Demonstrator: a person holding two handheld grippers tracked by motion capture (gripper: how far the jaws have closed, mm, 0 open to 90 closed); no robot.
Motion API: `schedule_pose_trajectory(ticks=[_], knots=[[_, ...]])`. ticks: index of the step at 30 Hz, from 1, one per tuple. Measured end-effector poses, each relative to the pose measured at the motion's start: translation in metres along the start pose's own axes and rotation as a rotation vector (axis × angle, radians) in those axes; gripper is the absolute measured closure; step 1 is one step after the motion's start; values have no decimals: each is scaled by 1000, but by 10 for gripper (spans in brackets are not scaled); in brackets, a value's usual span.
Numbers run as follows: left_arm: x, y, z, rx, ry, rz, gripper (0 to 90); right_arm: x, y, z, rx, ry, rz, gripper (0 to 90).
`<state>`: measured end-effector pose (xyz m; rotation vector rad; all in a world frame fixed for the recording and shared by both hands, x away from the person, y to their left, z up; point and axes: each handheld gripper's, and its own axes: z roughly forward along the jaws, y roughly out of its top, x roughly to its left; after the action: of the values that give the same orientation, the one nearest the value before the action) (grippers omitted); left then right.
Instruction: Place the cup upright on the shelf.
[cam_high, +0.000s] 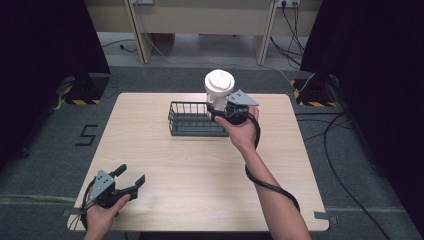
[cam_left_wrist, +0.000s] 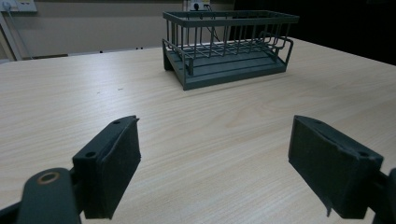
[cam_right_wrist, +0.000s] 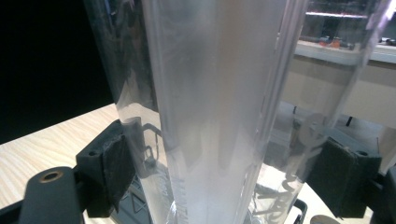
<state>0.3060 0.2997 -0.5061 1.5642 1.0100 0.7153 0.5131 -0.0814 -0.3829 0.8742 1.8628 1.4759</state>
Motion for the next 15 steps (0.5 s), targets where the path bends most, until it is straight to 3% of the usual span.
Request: schedule_pose_trajectory(ticks=[15], knots=[[0, 0, 0, -2, 0, -2, 161, -3, 5, 17, 5, -11, 15, 183]])
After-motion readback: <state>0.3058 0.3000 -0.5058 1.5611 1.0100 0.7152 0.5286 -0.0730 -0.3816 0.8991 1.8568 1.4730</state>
